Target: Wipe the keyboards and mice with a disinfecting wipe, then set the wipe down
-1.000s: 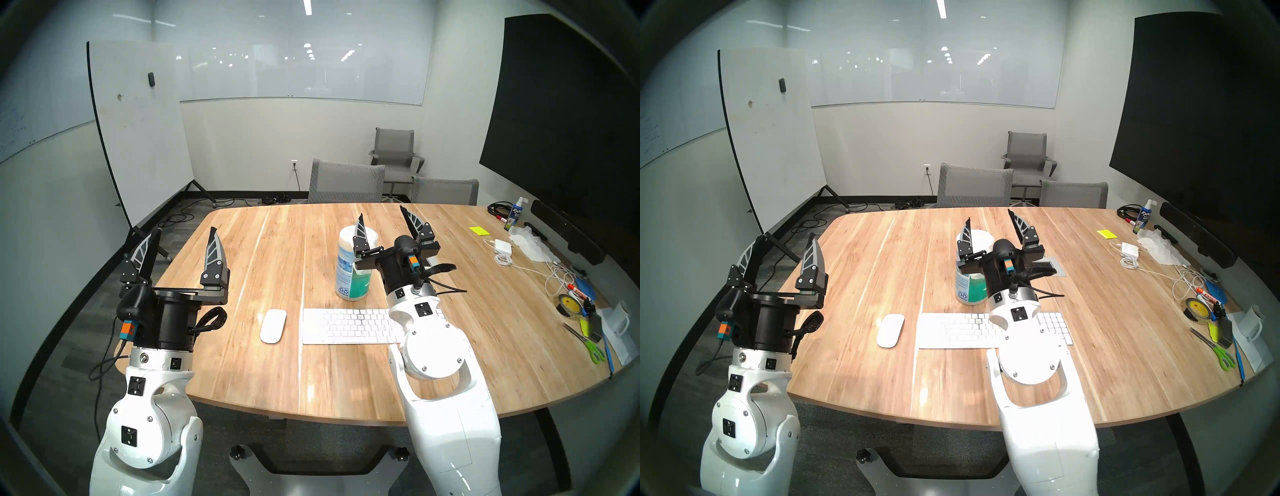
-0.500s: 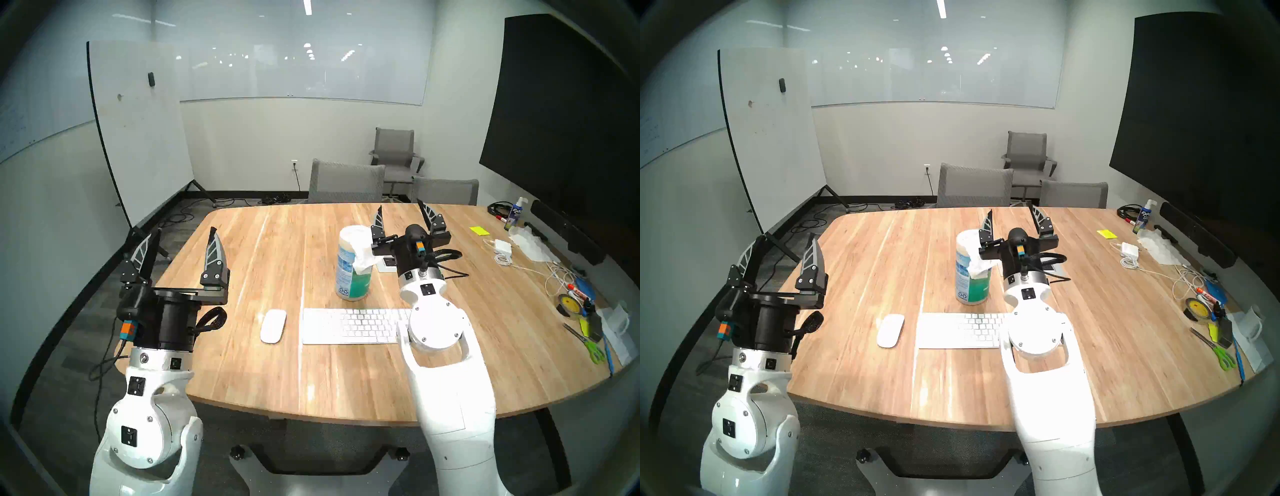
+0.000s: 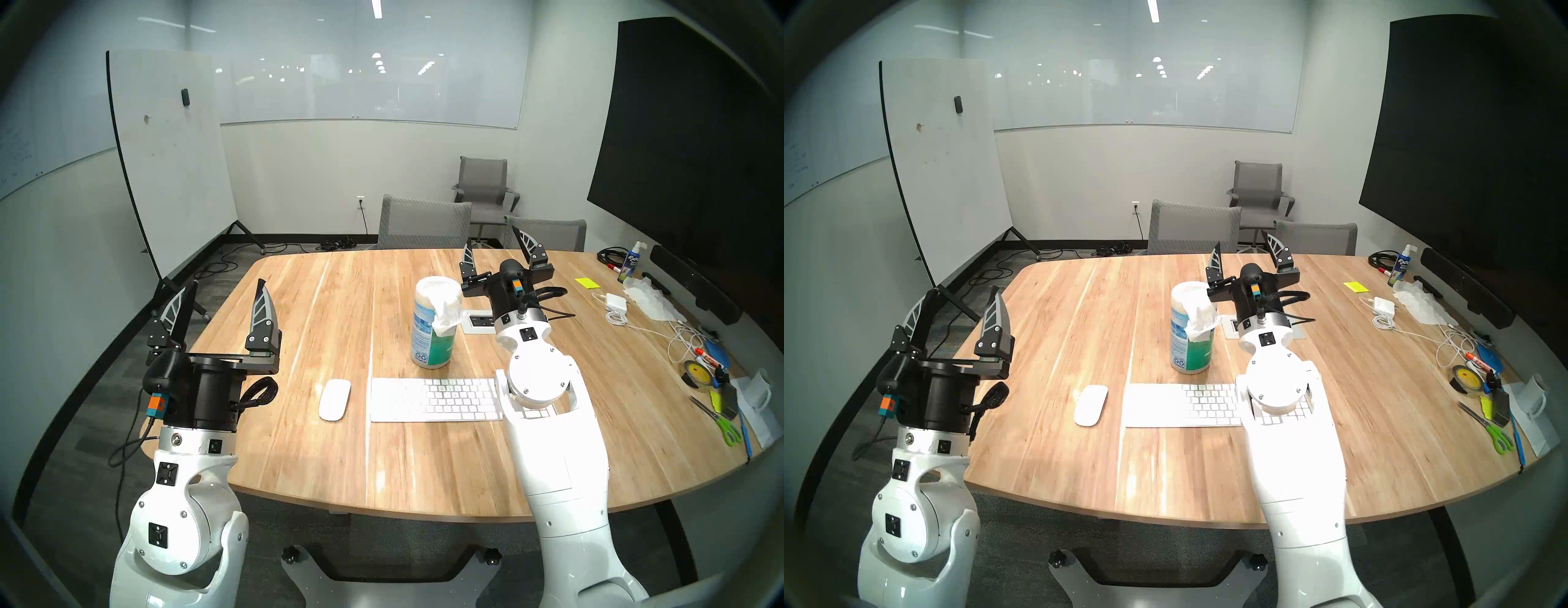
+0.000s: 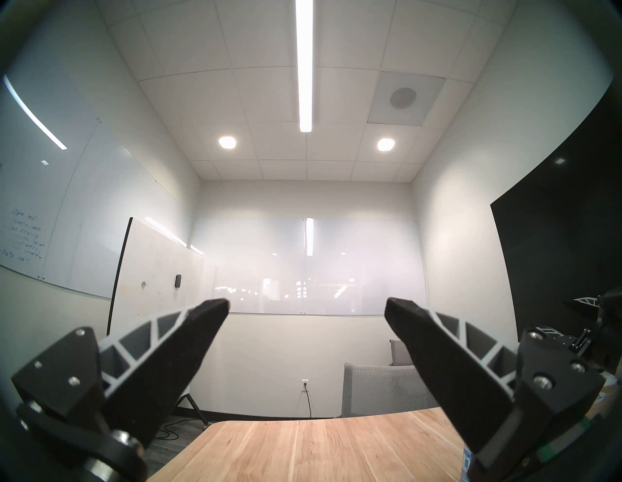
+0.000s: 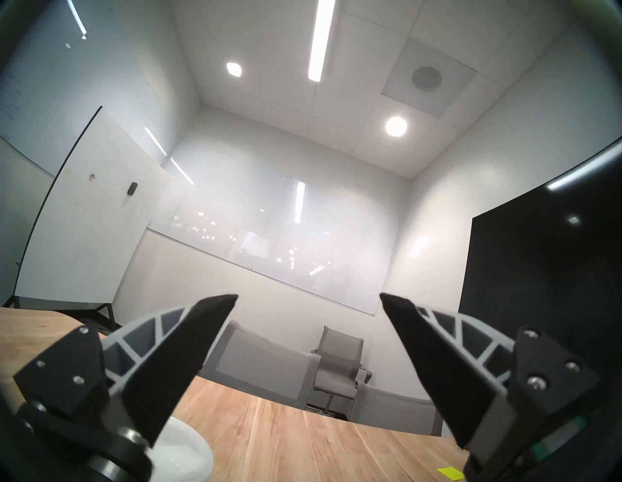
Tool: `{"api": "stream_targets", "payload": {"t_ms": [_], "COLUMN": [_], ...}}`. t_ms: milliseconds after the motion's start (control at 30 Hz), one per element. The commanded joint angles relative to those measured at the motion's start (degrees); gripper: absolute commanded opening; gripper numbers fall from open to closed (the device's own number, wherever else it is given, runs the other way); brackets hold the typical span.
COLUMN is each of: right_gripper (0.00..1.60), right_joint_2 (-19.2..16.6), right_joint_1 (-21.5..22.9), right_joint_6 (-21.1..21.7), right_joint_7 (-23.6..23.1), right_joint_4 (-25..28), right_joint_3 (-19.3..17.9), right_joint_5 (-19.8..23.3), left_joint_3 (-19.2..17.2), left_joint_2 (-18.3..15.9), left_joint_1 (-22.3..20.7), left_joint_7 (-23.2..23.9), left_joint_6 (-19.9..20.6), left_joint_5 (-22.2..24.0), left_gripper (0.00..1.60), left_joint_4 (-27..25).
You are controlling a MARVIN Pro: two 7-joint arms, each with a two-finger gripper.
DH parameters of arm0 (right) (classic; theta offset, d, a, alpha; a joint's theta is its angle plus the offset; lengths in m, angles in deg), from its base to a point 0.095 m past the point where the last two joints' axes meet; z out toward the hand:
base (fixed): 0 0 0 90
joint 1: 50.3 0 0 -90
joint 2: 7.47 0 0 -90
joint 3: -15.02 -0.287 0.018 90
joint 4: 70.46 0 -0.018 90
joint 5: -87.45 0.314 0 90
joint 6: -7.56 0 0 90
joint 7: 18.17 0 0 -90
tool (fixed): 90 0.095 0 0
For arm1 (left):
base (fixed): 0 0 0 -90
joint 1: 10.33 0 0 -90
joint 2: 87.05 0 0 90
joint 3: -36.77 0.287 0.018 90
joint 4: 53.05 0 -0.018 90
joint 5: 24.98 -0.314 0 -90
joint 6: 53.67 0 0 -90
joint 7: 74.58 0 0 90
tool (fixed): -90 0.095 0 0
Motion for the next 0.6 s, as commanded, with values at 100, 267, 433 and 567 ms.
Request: {"api": "stream_targets", "payload": {"t_ms": [100,267,433,567], "right_gripper": [1.6,1.6,1.6,1.6], "right_joint_2": [-1.1,-2.8,-3.8,-4.3], "right_joint_1": [2.7,0.1,-2.8,-4.3], "right_joint_6": [1.4,1.7,4.6,7.6], "right_joint_7": [-3.5,-5.0,-8.2,-11.2], "right_joint_4": [5.7,8.7,11.6,13.9], "right_joint_3": [-2.1,-5.1,-8.1,-9.4], "right_joint_5": [3.6,5.5,8.2,10.2], "left_joint_3": [0.0,0.0,0.0,0.0], "left_joint_2": [0.1,0.1,0.1,0.1], "left_joint_1": [0.1,0.1,0.2,0.2], "left_joint_7": [-0.1,-0.1,-0.1,-0.1], "left_joint_6": [-0.2,-0.2,-0.2,-0.1], "left_joint_5": [0.0,0.0,0.0,0.0], "left_gripper": [1.6,1.6,1.6,1.6], "left_joint_4": [-1.3,-1.3,-1.3,-1.4]}}
